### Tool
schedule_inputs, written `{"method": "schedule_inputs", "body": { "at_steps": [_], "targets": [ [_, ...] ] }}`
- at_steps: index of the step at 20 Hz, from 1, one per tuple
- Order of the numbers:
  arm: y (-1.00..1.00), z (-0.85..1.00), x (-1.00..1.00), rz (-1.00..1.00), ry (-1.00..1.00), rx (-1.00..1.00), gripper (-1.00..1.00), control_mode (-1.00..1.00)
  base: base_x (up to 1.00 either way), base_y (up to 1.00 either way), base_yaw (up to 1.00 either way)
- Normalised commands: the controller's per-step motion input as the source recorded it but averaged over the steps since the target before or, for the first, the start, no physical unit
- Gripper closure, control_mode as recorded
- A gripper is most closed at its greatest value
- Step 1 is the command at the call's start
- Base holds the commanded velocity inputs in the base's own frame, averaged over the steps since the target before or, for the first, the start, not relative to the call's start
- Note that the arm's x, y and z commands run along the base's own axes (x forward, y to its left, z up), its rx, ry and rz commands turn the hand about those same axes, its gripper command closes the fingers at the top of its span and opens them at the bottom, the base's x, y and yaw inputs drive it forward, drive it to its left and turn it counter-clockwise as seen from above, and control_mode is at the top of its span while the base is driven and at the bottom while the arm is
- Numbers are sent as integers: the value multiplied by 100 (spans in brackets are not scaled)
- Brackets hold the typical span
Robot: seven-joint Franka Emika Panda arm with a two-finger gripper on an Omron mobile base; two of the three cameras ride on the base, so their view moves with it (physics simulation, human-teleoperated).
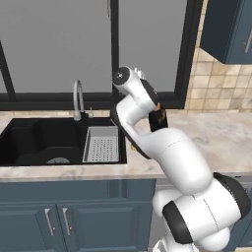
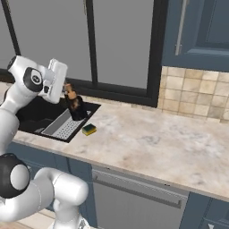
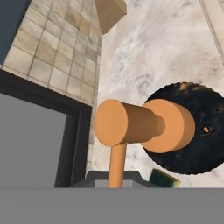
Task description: Restock the sink supplies by placing the sponge and soap dispenser on the counter and next to the sink. Make sure the soap dispenser is upright.
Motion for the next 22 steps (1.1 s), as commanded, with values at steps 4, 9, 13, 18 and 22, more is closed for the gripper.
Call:
{"method": "schedule_inputs", "body": {
  "at_steps": [4, 9, 13, 18, 22],
  "targets": [
    [-5, -58, 9, 1, 0, 1, 100, -100, 0, 0, 0],
    [0, -60, 12, 0, 0, 1, 100, -100, 0, 0, 0],
    [0, -56, 28, 0, 0, 3, 100, -100, 0, 0, 0],
    [0, -53, 33, 0, -1, 6, 100, -100, 0, 0, 0],
    [1, -52, 13, 0, -2, 7, 100, -100, 0, 0, 0]
  ]
}}
